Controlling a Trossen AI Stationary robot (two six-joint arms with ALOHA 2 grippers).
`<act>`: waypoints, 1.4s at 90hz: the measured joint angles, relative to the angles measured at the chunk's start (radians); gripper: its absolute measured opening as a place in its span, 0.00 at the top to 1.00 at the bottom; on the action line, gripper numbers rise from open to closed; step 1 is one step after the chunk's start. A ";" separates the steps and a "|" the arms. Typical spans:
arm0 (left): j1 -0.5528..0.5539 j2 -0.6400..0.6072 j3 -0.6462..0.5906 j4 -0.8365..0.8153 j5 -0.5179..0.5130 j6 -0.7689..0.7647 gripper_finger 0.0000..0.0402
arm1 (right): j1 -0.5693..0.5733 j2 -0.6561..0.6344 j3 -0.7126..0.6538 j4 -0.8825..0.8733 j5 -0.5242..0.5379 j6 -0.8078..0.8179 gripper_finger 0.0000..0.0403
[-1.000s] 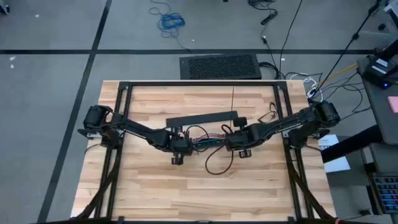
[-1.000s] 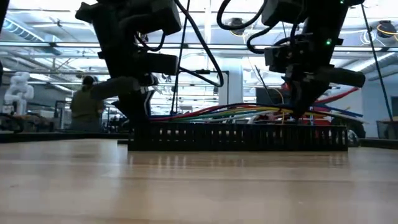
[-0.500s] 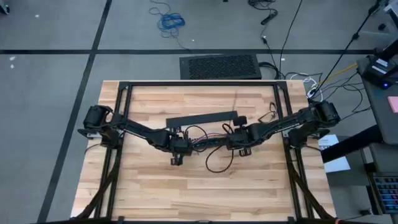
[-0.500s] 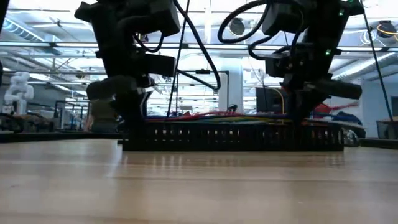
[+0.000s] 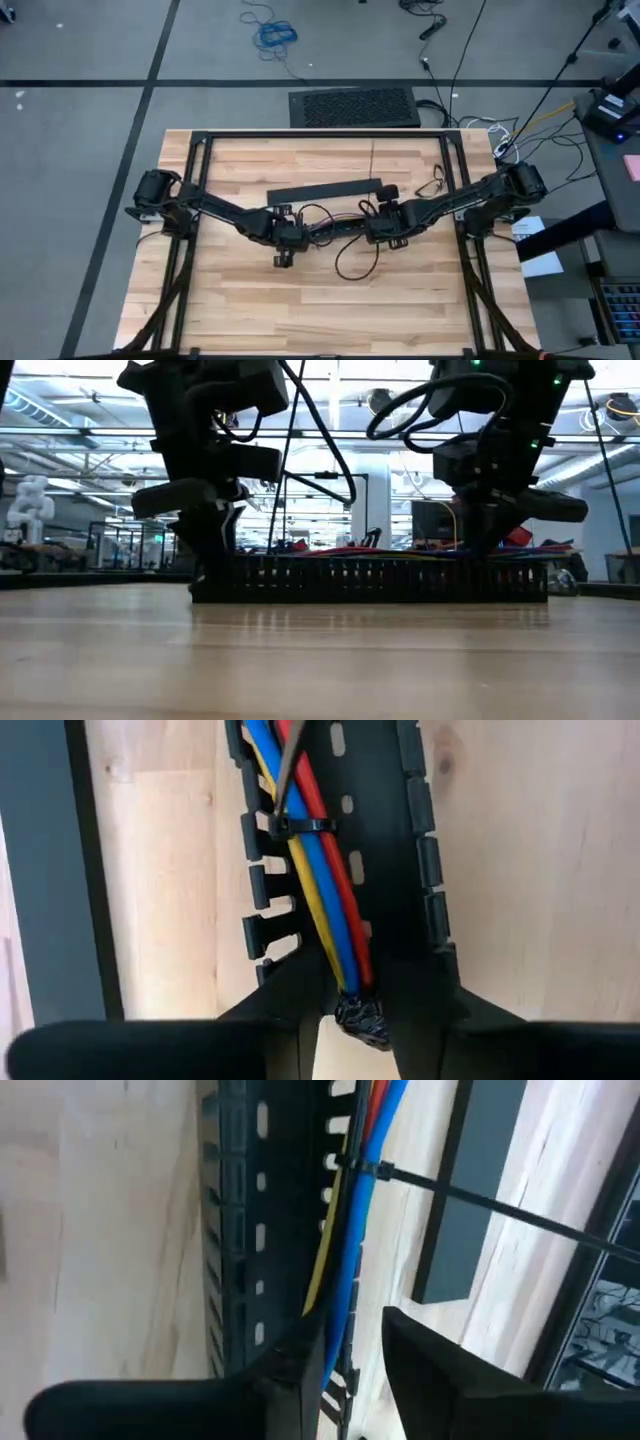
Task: Ziptie cables
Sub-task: Put the zip tied cables into the black cable duct
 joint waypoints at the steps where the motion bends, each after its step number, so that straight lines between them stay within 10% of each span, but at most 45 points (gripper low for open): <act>1: 0.000 0.000 0.000 -0.001 0.000 0.000 0.77 | 0.001 0.000 0.000 -0.002 -0.002 0.000 0.78; 36: 0.000 0.000 0.000 -0.003 -0.001 0.039 0.84 | -0.003 -0.056 0.067 0.092 0.037 -0.056 0.94; 56: 0.000 0.000 0.000 -0.002 0.011 0.059 0.89 | -0.082 -0.025 0.070 0.380 -0.136 -0.148 1.00; 106: -0.027 -0.013 0.000 -0.012 0.061 0.130 0.90 | -0.139 0.073 0.069 0.366 -0.432 -0.158 1.00; 126: -0.029 -0.014 0.000 -0.118 0.112 0.217 0.90 | -0.063 -0.006 0.068 0.283 -0.301 -0.130 1.00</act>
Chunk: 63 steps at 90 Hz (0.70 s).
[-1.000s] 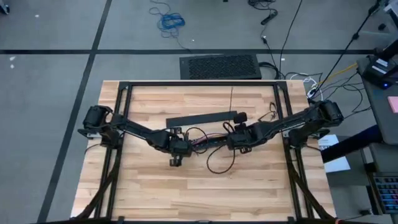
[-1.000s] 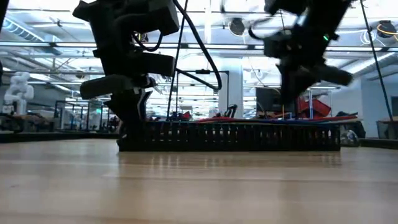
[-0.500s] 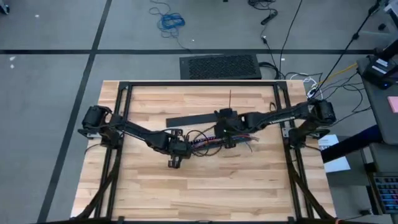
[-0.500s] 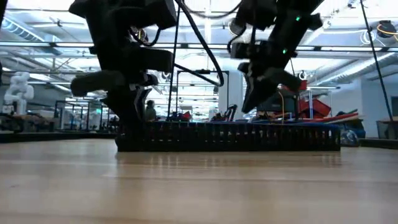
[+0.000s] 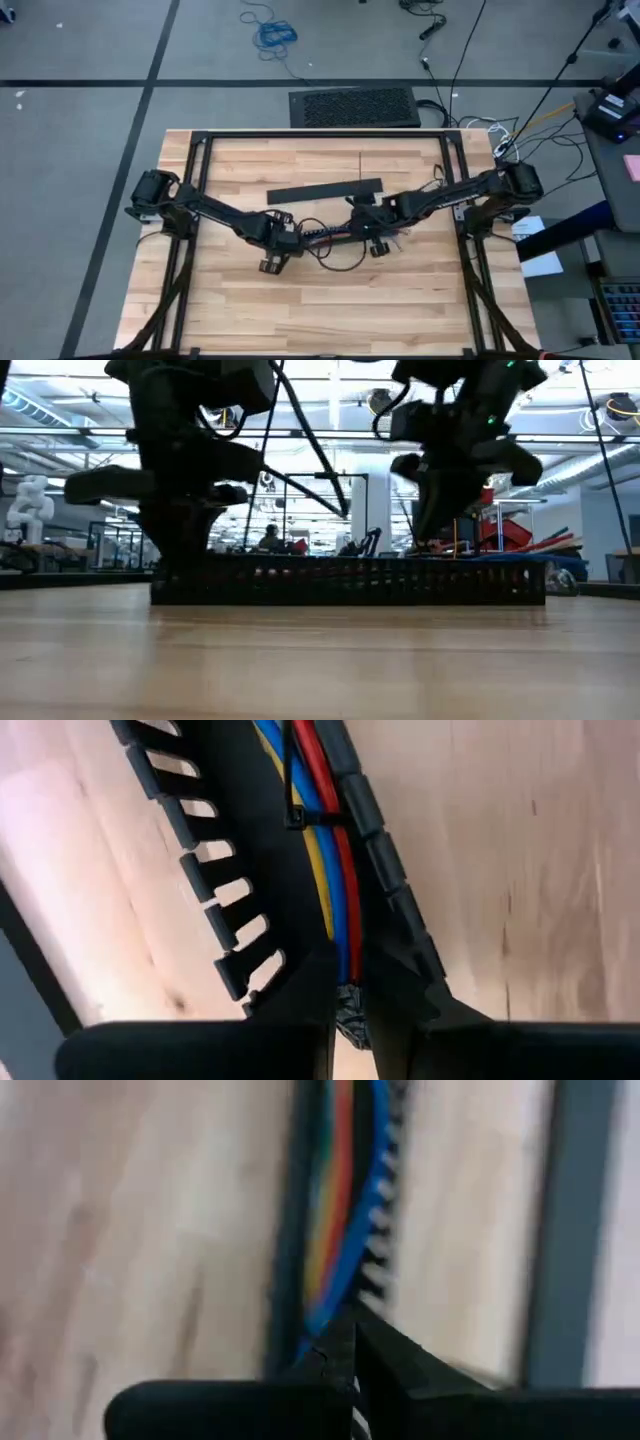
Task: Ziptie cables
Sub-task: Put the zip tied cables into the black cable duct
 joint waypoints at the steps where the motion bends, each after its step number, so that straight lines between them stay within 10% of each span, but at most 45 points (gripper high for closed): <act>1: 0.000 0.000 0.000 -0.002 -0.004 0.000 0.90 | 0.002 -0.004 0.000 -0.006 0.007 0.001 1.00; 63: 0.000 0.000 0.000 -0.057 -0.020 -0.003 0.90 | 0.013 -0.036 -0.140 -0.053 -0.103 0.136 1.00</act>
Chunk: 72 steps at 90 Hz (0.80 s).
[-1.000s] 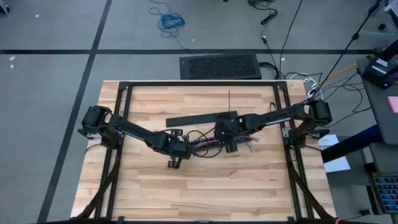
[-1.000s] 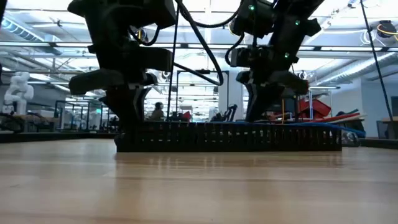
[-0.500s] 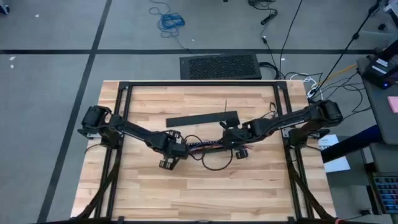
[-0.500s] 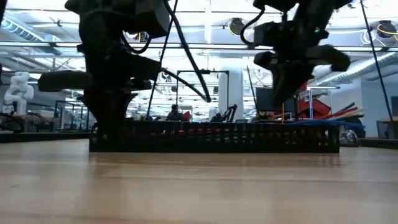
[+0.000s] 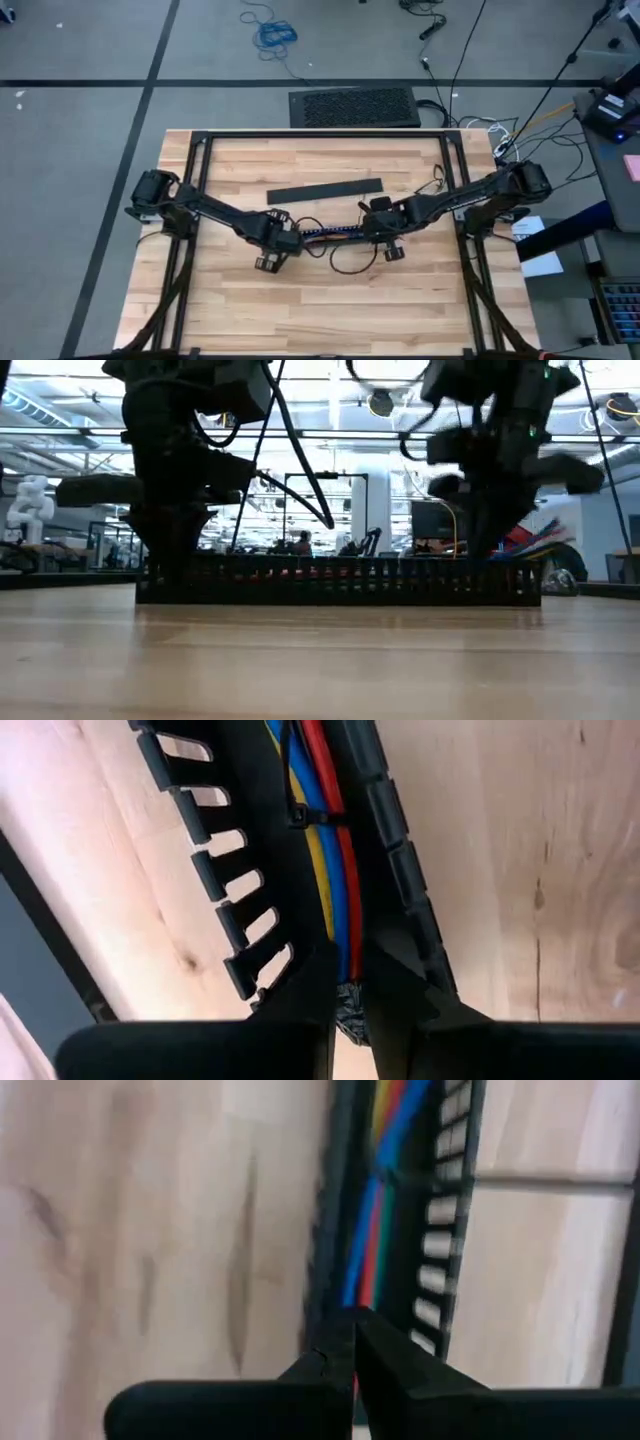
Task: Ziptie cables
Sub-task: Put the zip tied cables into the black cable duct
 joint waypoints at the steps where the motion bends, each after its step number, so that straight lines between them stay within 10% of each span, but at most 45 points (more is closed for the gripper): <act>1: 0.000 0.000 0.000 -0.002 0.000 0.001 0.90 | -0.001 0.000 -0.004 -0.001 0.000 0.000 1.00; 72: -0.013 -0.187 -0.001 -0.018 -0.011 -0.153 0.90 | 0.066 -0.001 -0.056 0.076 -0.002 0.073 1.00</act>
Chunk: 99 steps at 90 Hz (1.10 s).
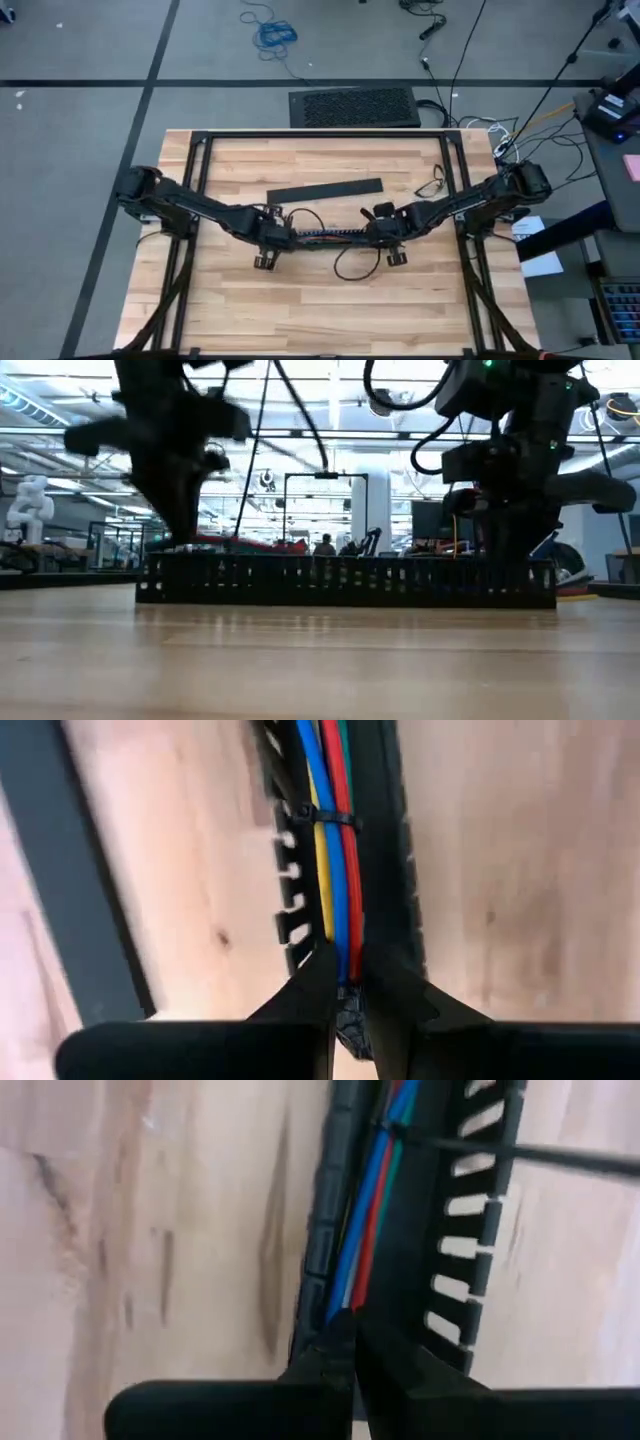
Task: Ziptie cables
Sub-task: Put the zip tied cables into the black cable duct
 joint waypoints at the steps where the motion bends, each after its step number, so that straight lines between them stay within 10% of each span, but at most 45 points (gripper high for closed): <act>1: -0.001 -0.007 0.000 0.000 0.000 -0.002 0.90 | 0.002 0.000 0.000 0.003 0.000 0.002 1.00; 99: 0.017 0.041 -0.006 -0.030 -0.198 0.015 0.90 | 0.022 0.000 0.001 0.028 -0.030 -0.029 1.00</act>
